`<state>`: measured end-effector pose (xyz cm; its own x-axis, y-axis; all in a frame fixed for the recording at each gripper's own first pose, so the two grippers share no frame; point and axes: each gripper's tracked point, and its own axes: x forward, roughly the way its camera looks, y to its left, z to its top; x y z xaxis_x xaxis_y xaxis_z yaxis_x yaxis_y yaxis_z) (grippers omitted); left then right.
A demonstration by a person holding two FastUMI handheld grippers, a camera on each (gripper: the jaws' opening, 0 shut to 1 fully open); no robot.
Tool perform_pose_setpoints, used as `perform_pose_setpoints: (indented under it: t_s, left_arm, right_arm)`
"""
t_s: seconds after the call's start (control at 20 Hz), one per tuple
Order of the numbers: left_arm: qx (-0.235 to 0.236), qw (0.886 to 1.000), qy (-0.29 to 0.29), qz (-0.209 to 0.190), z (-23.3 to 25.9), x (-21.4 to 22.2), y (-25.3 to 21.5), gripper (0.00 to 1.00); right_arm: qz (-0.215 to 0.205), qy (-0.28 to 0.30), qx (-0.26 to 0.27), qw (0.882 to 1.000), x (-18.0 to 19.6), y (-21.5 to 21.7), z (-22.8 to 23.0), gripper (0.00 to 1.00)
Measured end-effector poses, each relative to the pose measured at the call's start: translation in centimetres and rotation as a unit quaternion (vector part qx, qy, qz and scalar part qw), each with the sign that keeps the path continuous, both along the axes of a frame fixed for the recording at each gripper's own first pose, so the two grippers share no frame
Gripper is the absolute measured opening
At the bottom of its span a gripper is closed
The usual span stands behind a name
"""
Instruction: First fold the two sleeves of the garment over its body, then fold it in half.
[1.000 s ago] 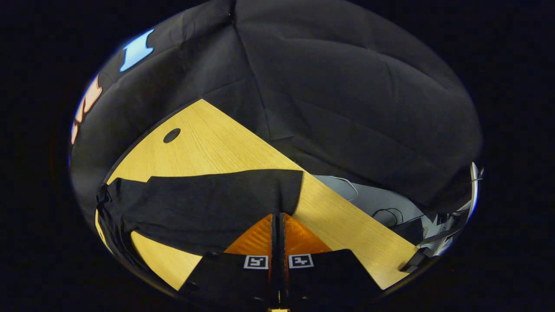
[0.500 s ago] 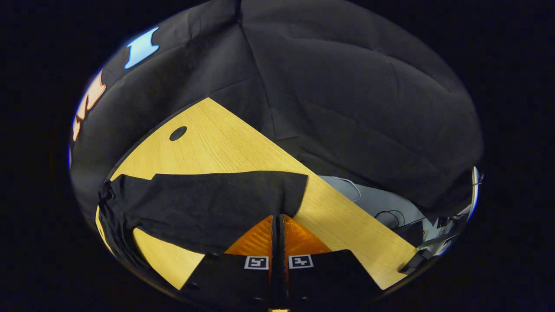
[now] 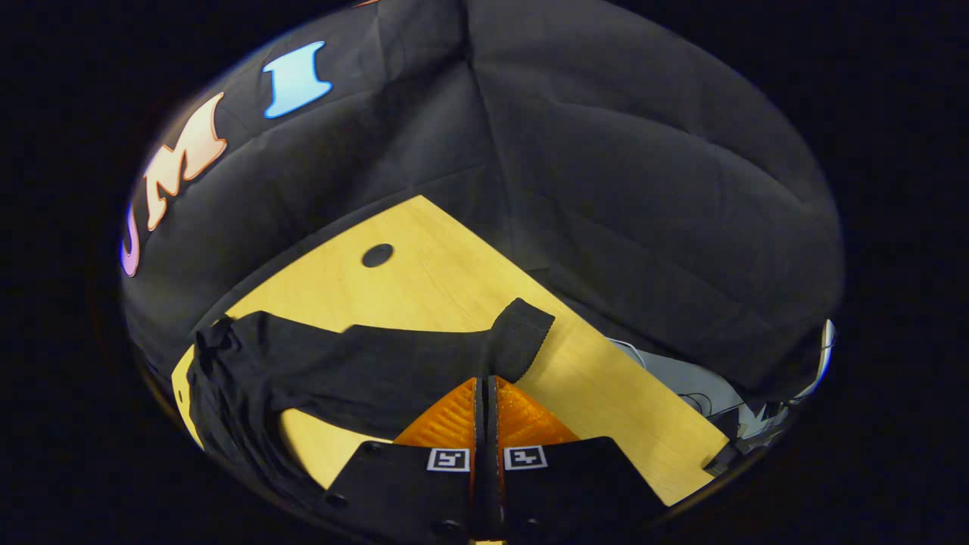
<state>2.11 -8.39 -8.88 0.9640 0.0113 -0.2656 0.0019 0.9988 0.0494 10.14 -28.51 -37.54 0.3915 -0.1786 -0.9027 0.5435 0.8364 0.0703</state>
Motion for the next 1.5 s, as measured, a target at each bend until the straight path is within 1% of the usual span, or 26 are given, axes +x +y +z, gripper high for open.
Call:
perform_pose_setpoints:
  t_s: [0.1, 0.15, 0.3, 0.35, 0.4, 0.6, 0.7, 0.9, 1.15, 1.3, 1.5]
  left_arm:
    - [-0.003, 1.000, -0.005, 0.009, 0.2, 0.0, 1.4, 0.94]
    - [-0.006, 1.000, -0.006, 0.014, 0.2, 0.1, 2.2, 0.92]
    - [-0.013, 0.999, -0.008, 0.030, 0.1, 0.0, 4.8, 0.94]
    - [-0.013, 0.999, -0.009, 0.035, 0.1, -0.1, 5.7, 0.92]
    - [-0.014, 0.999, -0.011, 0.040, 0.1, -0.2, 6.7, 0.91]
    - [-0.012, 0.998, -0.016, 0.060, 0.4, -0.4, 10.6, 0.92]
    - [-0.010, 0.998, -0.016, 0.066, 0.3, -0.6, 12.5, 0.92]
    - [-0.005, 0.997, -0.012, 0.075, 0.1, -1.3, 15.8, 0.92]
    - [-0.011, 0.996, -0.007, 0.093, -0.4, -1.9, 19.8, 0.92]
    - [-0.013, 0.994, -0.002, 0.107, -1.3, -2.3, 22.3, 0.92]
    - [-0.009, 0.992, 0.008, 0.127, -2.5, -2.9, 25.6, 0.92]
  right_arm:
    - [0.026, -0.015, -0.003, 1.000, 1.9, 2.0, 1.4, 0.02]
    - [0.040, -0.022, -0.002, 0.999, 2.5, 3.2, 2.6, 0.00]
    - [0.085, -0.046, -0.004, 0.995, 4.0, 6.9, 7.4, 0.00]
    - [0.100, -0.053, -0.004, 0.994, 4.6, 8.5, 9.0, 0.02]
    - [0.113, -0.059, -0.001, 0.992, 5.1, 10.0, 10.3, 0.02]
    - [0.158, -0.075, 0.016, 0.984, 8.6, 16.2, 10.5, 0.02]
    - [0.183, -0.081, 0.028, 0.979, 9.6, 20.4, 10.8, 0.02]
    - [0.247, -0.090, 0.048, 0.964, 11.1, 29.0, 11.5, 0.02]
    - [0.319, -0.089, 0.068, 0.941, 11.5, 39.1, 11.5, 0.02]
    - [0.354, -0.082, 0.074, 0.929, 11.6, 44.0, 10.3, 0.02]
    - [0.393, -0.062, 0.079, 0.914, 10.6, 48.7, 8.4, 0.02]
